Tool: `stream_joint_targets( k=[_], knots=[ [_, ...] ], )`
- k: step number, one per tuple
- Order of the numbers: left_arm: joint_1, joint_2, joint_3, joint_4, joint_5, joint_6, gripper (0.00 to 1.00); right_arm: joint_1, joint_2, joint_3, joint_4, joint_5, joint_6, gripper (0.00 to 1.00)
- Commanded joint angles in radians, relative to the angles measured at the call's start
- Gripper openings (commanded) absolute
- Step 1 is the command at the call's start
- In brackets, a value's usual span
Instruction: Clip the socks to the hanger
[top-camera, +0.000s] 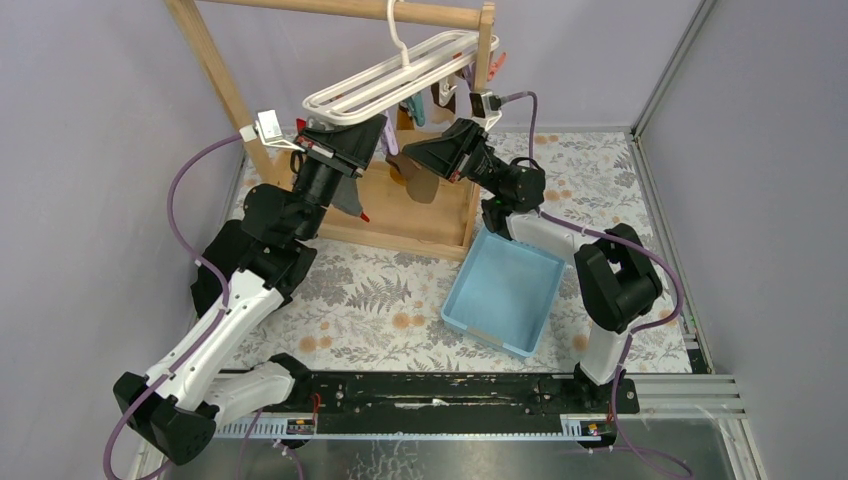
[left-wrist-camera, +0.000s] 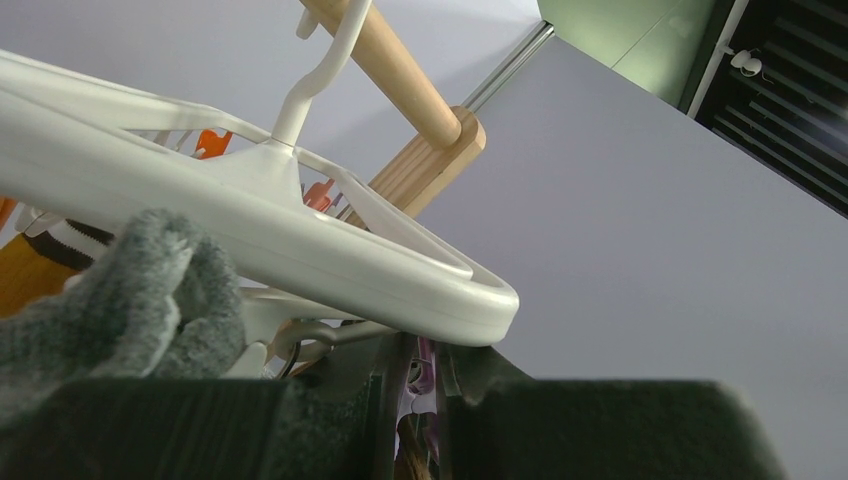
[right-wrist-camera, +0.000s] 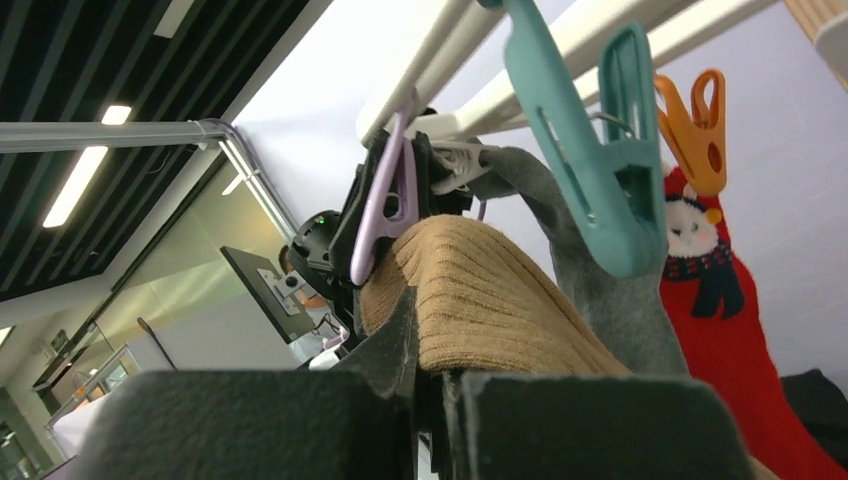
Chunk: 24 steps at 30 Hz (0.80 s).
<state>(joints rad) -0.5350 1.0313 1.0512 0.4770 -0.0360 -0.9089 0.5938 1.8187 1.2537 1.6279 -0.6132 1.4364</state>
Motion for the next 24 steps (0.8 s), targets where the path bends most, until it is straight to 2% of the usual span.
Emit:
stream_joint_targets(
  k=[1, 12, 24],
  knots=[
    [-0.016, 0.000, -0.010, 0.020, 0.117, -0.037, 0.00, 0.014, -0.027, 0.012, -0.034, -0.054, 0.010, 0.00],
    [-0.016, -0.010, -0.016, 0.010, 0.110, -0.033, 0.00, 0.016, -0.058, 0.000, -0.005, -0.050, 0.003, 0.00],
    [-0.016, 0.005, -0.015, 0.020, 0.111, -0.037, 0.00, 0.017, -0.180, -0.084, -0.075, -0.025, -0.154, 0.00]
  ],
)
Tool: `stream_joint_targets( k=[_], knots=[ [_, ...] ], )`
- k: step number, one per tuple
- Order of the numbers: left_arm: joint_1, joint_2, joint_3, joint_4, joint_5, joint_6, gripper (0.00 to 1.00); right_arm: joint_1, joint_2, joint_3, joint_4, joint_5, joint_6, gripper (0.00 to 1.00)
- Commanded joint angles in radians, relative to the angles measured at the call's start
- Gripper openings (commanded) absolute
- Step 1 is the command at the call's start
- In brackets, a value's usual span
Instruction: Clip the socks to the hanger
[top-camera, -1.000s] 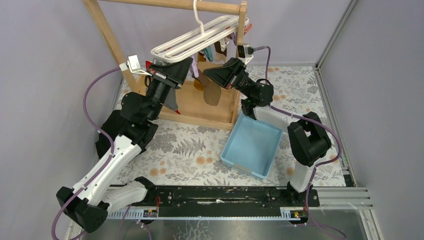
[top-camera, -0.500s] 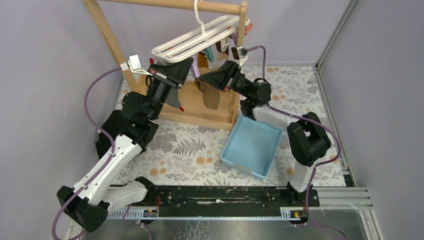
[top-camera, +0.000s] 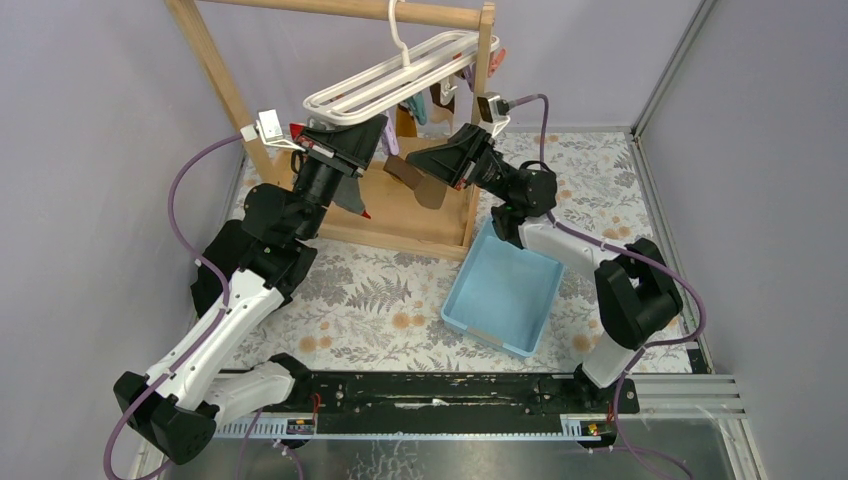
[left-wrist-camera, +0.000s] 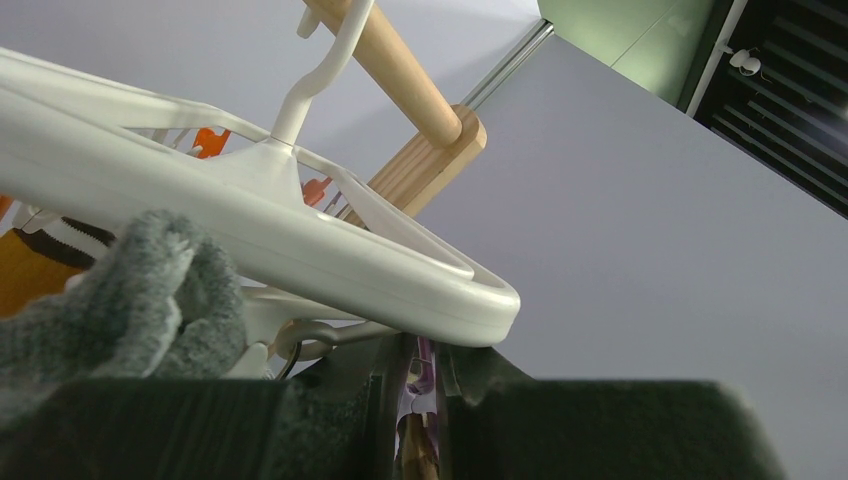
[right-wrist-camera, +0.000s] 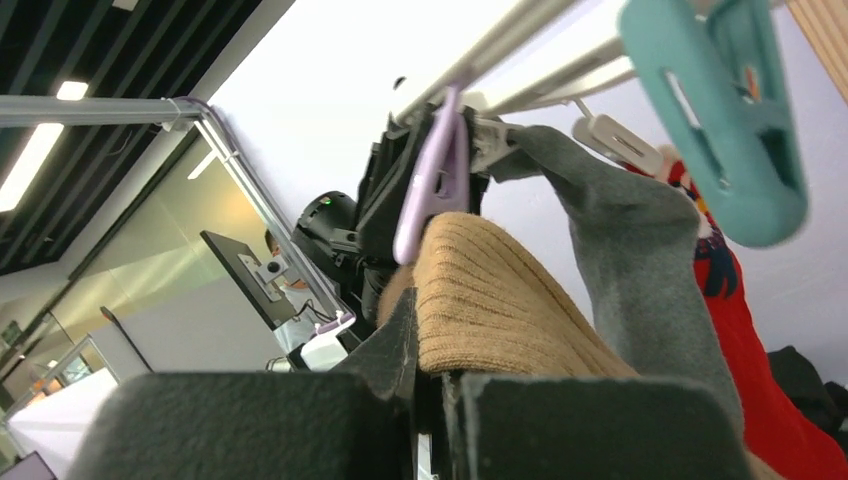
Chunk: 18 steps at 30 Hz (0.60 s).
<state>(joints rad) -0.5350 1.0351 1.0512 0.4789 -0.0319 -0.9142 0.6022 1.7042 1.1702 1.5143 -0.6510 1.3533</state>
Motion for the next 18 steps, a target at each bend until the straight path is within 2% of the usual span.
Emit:
stream_joint_targets(
  k=[1, 18],
  knots=[
    [-0.015, 0.003, -0.015, 0.019, 0.107, -0.033, 0.00, 0.009, -0.067, 0.000, 0.039, 0.012, -0.077, 0.00],
    [-0.016, 0.012, 0.000, 0.016, 0.120, -0.044, 0.00, 0.010, 0.018, 0.068, 0.065, -0.006, -0.041, 0.00]
  ],
)
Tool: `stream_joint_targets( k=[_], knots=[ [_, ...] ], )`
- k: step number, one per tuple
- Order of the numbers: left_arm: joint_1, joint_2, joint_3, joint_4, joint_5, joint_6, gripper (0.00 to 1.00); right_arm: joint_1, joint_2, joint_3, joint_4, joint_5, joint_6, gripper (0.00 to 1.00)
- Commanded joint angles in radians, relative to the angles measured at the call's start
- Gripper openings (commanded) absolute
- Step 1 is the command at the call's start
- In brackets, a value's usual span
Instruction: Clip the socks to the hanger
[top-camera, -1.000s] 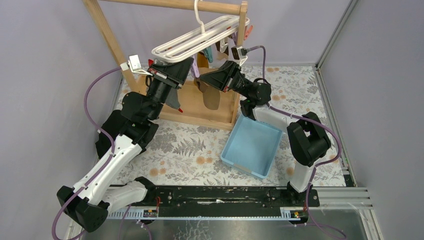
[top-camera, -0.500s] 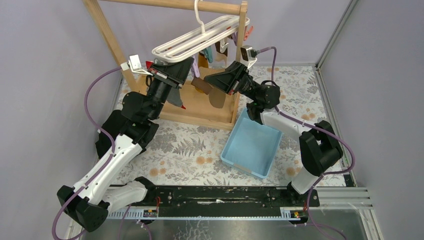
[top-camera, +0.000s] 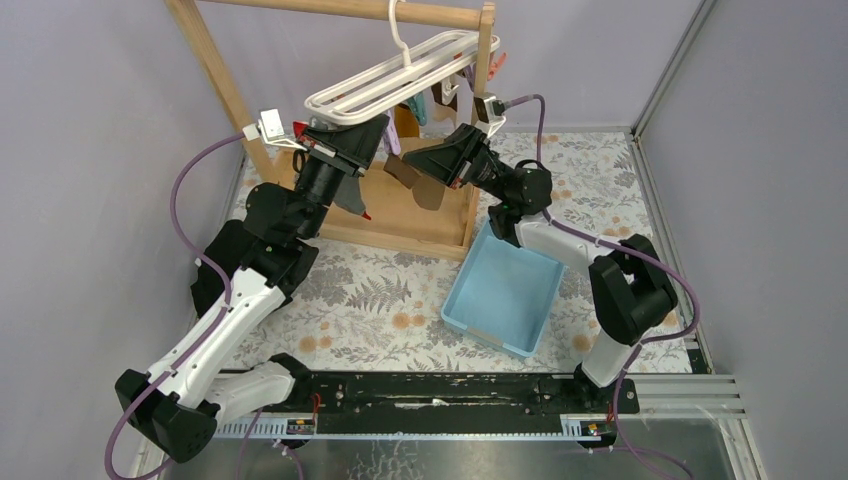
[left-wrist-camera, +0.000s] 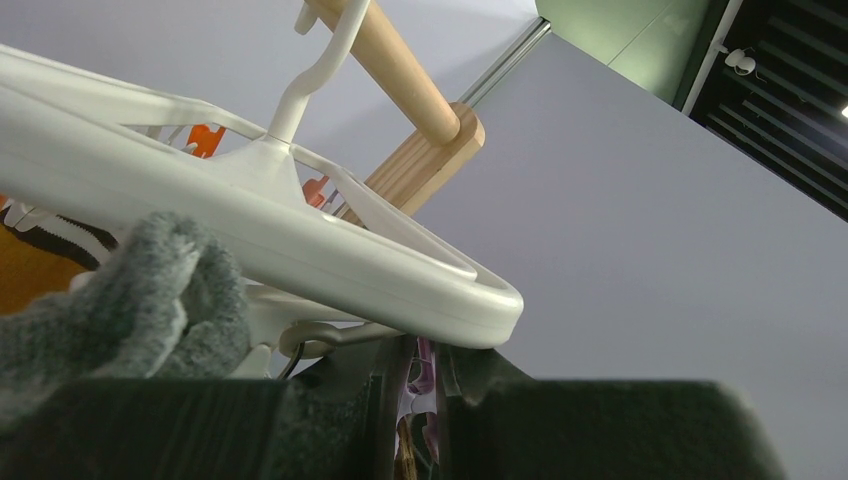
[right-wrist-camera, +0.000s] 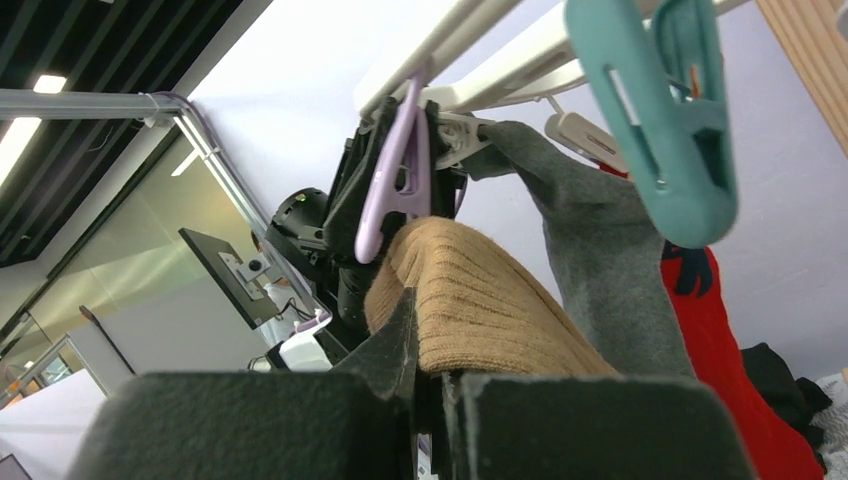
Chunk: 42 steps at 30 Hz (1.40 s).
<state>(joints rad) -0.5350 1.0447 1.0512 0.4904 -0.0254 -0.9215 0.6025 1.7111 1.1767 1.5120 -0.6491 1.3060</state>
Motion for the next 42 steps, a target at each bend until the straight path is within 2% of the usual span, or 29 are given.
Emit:
stream_joint_targets(
  k=[1, 27, 42],
  knots=[
    [-0.016, 0.003, 0.002, 0.002, 0.113, -0.036, 0.00, 0.010, 0.015, 0.067, 0.071, -0.009, 0.010, 0.00],
    [-0.016, 0.004, 0.000, 0.003, 0.110, -0.039, 0.00, 0.011, -0.080, 0.000, 0.067, -0.003, -0.060, 0.00],
    [-0.016, 0.012, 0.005, 0.007, 0.125, -0.054, 0.00, 0.011, -0.010, 0.058, 0.088, -0.020, -0.015, 0.00]
  ],
)
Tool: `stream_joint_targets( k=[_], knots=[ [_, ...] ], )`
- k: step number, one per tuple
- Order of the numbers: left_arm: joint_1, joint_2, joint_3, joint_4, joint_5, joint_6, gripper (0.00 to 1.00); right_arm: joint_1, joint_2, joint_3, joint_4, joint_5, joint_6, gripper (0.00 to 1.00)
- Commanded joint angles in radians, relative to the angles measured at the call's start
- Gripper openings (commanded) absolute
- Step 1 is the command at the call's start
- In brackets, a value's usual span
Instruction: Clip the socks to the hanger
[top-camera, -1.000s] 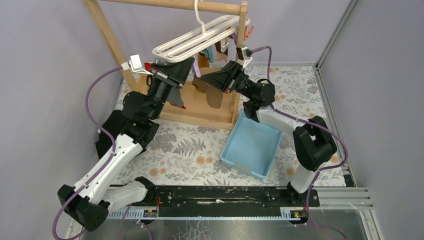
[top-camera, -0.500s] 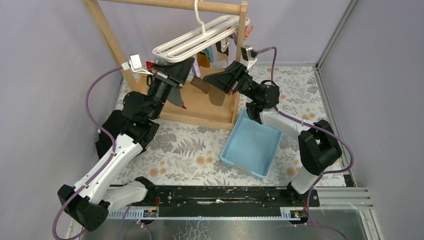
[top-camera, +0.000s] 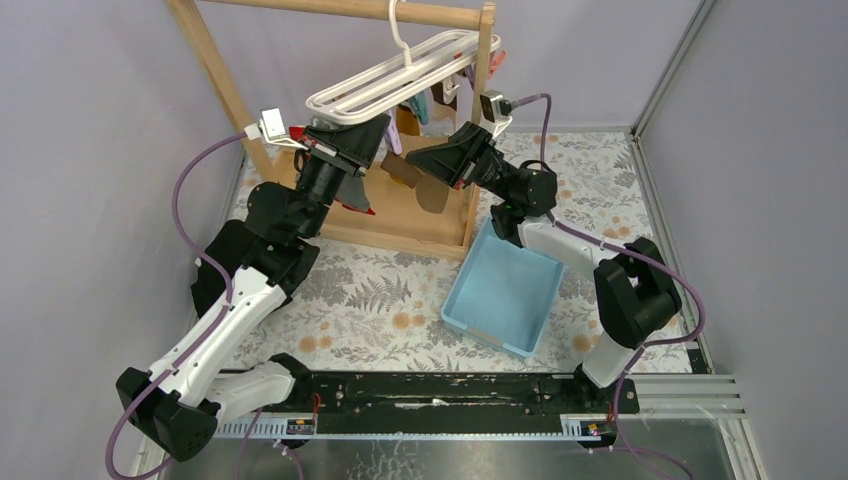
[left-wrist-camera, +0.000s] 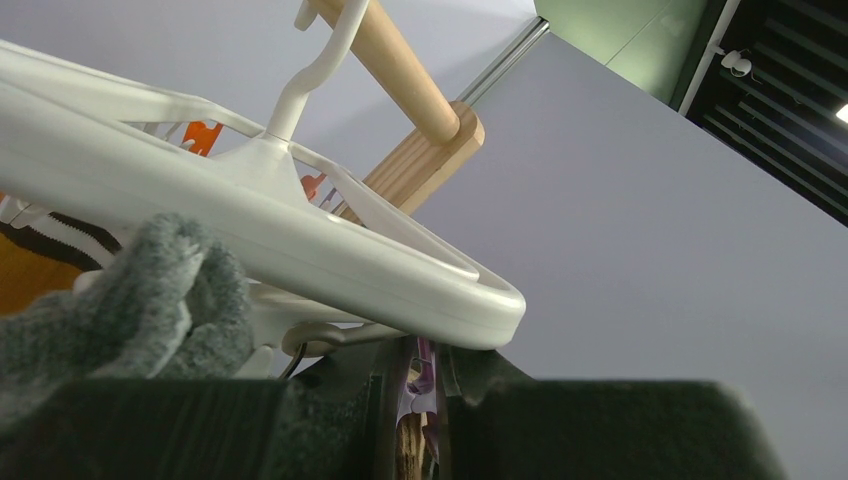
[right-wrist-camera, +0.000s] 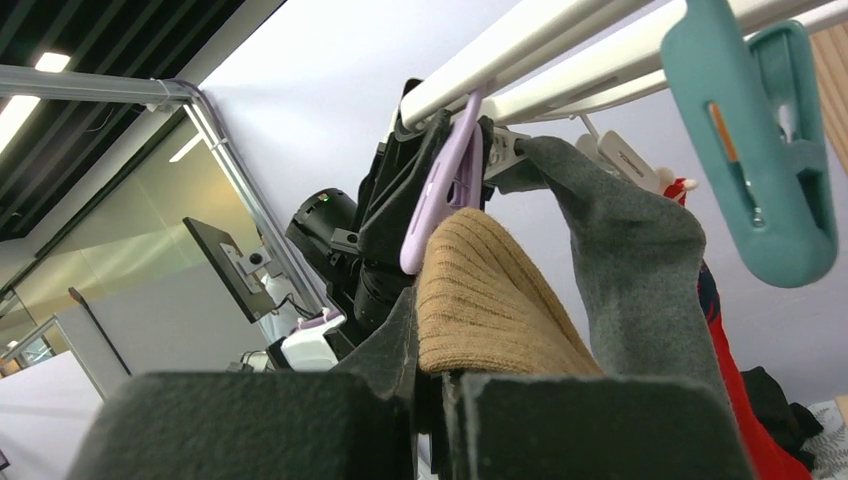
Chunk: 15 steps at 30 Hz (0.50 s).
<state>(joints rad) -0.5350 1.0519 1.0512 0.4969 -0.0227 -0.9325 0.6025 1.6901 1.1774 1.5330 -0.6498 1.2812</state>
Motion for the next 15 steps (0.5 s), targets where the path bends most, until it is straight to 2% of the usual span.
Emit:
stream_joint_targets(
  k=[1, 15],
  knots=[
    [-0.016, 0.005, 0.006, 0.002, 0.122, -0.043, 0.00, 0.011, 0.014, 0.061, 0.070, -0.019, 0.012, 0.00],
    [-0.016, 0.013, 0.004, 0.006, 0.129, -0.052, 0.00, 0.011, 0.013, 0.083, 0.066, -0.035, 0.011, 0.00]
  ],
)
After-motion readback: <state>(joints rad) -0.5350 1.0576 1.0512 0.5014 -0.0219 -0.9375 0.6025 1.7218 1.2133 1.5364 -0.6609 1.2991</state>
